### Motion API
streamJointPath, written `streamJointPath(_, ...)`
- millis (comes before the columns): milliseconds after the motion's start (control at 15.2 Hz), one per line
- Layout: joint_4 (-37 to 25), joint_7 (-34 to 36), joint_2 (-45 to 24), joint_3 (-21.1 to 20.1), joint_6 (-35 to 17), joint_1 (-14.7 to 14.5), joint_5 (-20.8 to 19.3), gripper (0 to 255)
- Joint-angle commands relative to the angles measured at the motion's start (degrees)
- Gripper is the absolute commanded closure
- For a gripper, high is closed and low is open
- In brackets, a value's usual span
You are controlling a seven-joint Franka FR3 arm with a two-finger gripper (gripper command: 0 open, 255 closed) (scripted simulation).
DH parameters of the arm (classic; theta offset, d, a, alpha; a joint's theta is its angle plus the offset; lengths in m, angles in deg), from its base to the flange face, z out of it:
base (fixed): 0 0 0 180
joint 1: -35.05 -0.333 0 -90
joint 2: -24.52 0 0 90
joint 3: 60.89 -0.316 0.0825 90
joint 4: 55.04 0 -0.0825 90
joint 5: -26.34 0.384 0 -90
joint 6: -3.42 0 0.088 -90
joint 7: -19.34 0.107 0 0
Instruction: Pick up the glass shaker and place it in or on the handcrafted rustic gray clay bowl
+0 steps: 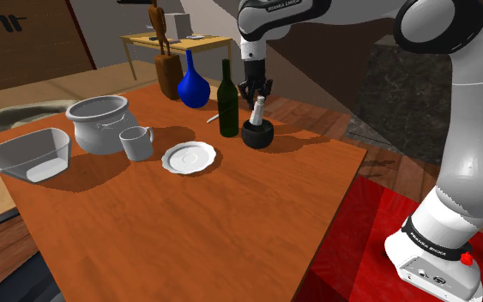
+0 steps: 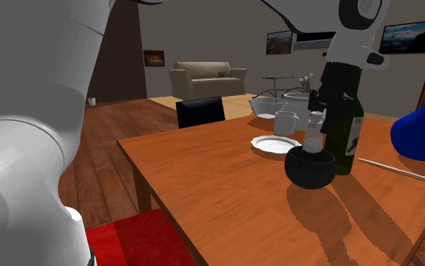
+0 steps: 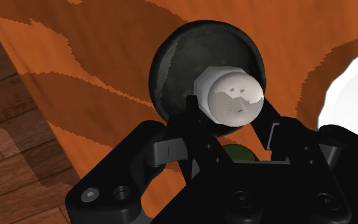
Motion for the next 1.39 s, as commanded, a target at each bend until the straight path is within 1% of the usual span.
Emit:
streamJointPath(0, 1.4, -0.1, 0.0, 0.0, -1.5, 0.0, 0.0, 255)
streamJointPath(462, 1.4, -0.1, 0.0, 0.0, -1.5, 0.0, 0.0, 255)
streamJointPath(528, 1.5, -0.1, 0.0, 0.0, -1.5, 0.0, 0.0, 0)
streamJointPath(858, 1.5, -0.1, 0.0, 0.0, -1.5, 0.0, 0.0, 0)
streamJointPath(1122, -9.0, 0.1, -2.2, 0.1, 6.8, -0.4, -0.4, 0)
streamJointPath(1320, -9.0, 0.1, -2.2, 0.1, 6.8, -0.4, -0.4, 0)
